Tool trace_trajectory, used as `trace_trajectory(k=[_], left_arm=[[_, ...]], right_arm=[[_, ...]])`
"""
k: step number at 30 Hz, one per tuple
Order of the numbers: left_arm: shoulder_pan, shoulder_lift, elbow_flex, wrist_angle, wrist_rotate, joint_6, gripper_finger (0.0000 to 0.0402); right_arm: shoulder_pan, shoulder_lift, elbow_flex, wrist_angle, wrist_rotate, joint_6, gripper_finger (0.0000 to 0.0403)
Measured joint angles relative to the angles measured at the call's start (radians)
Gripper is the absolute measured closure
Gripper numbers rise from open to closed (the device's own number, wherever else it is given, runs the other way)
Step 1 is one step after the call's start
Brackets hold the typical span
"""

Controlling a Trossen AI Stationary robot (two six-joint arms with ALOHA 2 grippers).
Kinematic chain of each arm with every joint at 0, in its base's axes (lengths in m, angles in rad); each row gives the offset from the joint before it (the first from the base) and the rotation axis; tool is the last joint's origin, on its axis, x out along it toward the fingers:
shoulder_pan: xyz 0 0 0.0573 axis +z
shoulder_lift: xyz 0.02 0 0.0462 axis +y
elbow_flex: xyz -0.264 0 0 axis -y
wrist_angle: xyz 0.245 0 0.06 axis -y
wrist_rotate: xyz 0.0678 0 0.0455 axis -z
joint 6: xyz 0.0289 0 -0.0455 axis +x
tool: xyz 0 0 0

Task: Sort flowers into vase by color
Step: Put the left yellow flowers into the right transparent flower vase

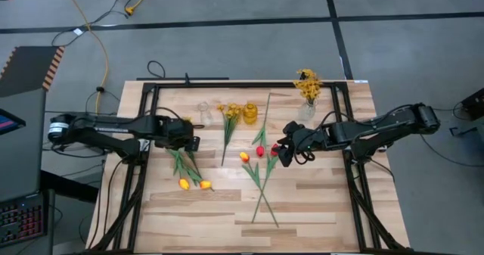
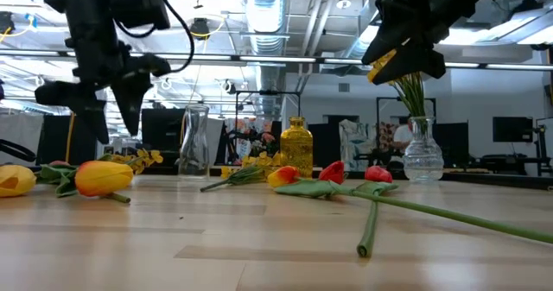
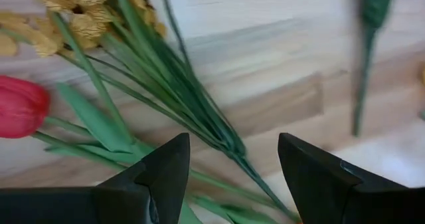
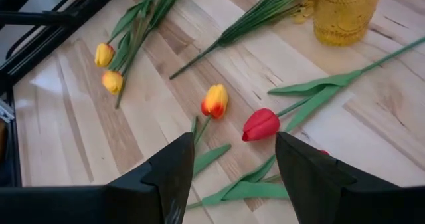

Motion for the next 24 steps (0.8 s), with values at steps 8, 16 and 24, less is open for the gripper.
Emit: trace_trajectory(k=[8, 16, 24], left_arm=[[0.0, 0.124, 0.0, 0.0, -0.064, -0.074, 0.0185], [0.002, 0.255, 0.0, 0.013, -0.13, -0.095, 0.0185], [0.002, 0.359, 0.004, 0.091, -0.147, -0.078, 0.0186]], right_arm=[[0.0, 0.0, 0.0, 0.0, 0.0, -0.009, 0.0163], [0.0, 0.0, 0.0, -0.002, 0.001, -0.012, 0.0163], [0.0, 0.0, 0.0, -0.003, 0.001, -0.013, 0.0163]])
